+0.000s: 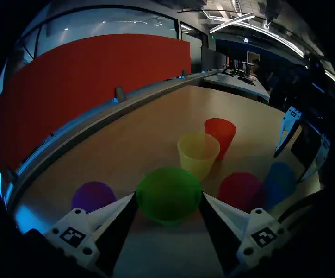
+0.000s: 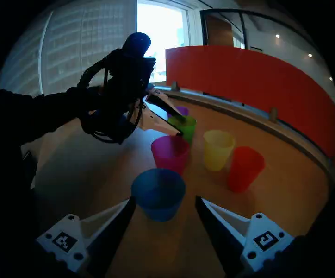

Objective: Pour water

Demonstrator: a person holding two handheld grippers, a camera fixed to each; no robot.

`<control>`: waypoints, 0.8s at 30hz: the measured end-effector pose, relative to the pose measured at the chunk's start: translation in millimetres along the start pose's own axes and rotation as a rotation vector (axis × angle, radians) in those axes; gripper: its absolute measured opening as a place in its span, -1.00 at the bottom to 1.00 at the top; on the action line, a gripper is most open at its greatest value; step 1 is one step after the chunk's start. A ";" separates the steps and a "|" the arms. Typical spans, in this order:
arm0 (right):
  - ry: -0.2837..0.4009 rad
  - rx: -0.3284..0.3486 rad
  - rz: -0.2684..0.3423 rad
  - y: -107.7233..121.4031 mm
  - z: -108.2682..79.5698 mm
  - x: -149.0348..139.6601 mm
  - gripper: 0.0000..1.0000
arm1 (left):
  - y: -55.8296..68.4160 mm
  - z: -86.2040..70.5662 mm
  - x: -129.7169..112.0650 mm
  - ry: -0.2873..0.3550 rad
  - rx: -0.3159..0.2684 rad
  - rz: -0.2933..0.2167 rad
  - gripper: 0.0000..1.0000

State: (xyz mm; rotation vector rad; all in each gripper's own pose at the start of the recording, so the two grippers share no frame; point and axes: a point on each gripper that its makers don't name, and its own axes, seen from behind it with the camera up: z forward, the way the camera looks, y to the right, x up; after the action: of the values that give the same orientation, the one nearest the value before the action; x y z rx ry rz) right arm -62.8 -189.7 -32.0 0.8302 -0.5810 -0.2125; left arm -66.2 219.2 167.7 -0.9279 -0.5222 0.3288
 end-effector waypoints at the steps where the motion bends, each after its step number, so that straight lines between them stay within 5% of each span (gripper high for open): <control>1: -0.001 0.001 -0.001 -0.6 0.9 -0.2 0.99 | -0.4 -0.9 -0.3 0.000 0.002 0.002 0.77; 24: -0.008 0.013 -0.058 -9.0 40.7 -4.4 0.99 | 1.7 -26.3 -8.5 0.005 0.018 -0.009 0.77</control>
State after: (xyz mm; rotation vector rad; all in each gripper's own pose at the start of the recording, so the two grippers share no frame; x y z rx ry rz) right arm -89.0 -219.7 -18.9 0.8596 -0.5664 -0.2654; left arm -58.7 198.5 151.0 -0.9081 -0.5182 0.3225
